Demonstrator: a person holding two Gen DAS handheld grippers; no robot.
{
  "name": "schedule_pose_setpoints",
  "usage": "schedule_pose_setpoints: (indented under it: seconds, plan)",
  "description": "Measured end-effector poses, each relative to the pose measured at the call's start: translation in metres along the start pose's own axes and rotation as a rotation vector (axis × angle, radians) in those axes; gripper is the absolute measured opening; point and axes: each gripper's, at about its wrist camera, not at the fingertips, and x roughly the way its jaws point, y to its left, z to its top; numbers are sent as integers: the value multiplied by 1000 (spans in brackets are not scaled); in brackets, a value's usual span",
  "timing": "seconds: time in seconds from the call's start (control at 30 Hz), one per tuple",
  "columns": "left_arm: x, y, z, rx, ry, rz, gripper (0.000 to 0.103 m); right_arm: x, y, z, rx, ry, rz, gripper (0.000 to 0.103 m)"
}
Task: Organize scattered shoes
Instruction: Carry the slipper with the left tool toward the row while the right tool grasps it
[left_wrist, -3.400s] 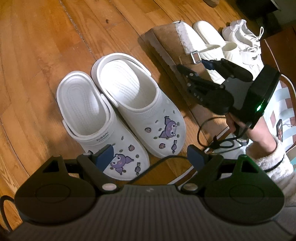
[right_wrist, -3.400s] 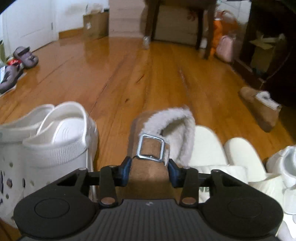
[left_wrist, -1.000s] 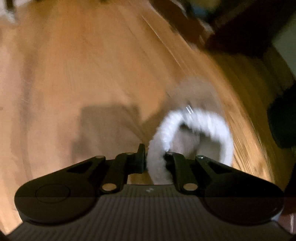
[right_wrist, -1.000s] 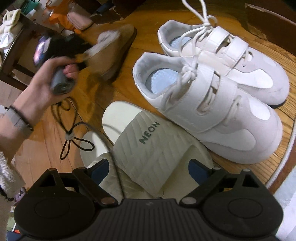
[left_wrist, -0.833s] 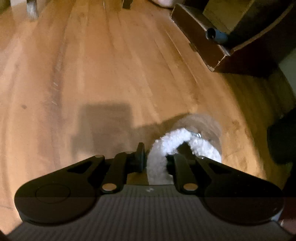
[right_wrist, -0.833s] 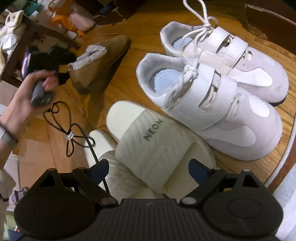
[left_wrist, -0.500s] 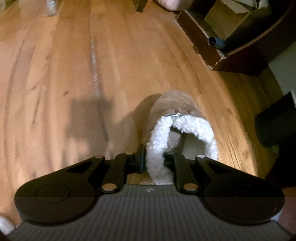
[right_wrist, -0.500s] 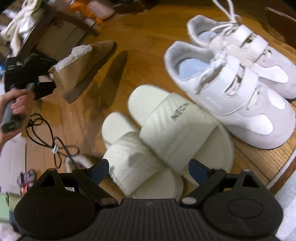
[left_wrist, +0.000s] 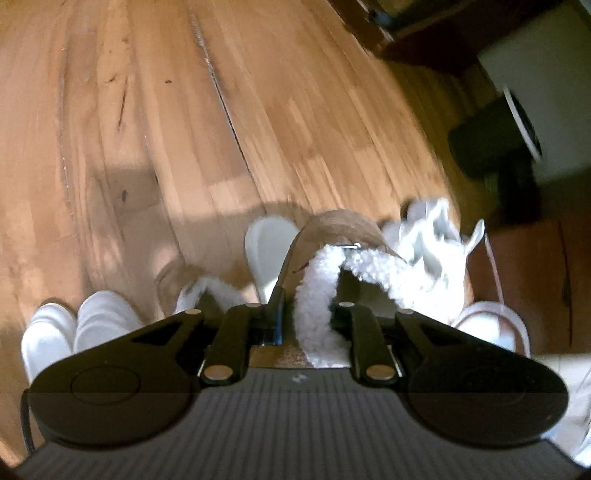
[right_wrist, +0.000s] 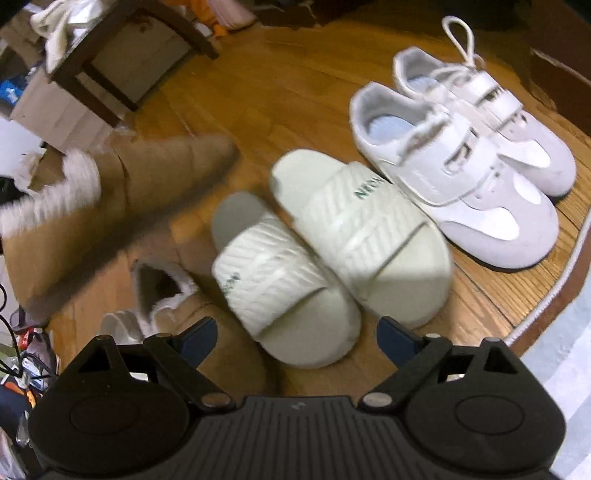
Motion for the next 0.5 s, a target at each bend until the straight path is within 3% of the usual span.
schedule_pose_setpoints:
  seconds: [0.13,0.2,0.23,0.27,0.37,0.47,0.5]
  plan:
    - [19,-1,0,98,93,34,19,-1,14,-12,-86,-40,-51,96]
    - [29,8,-15,96,147,39,25,-6,21,-16,-153,-70,-53,96]
    - [28,13,-24,95,164,34,35,-13,26,-18,-217,-100,-39,96]
    - [6,16,-41,104,161,18,45,-19,31,-20,-284,-130,-21,96]
    - [-31,33,-68,156,107,13,58,-28,45,-20,-467,-198,48,96]
    - [-59,41,-87,201,82,58,73,-25,67,-16,-662,-175,97,94]
    - [-63,43,-94,220,87,82,73,-24,75,-15,-734,-165,107,94]
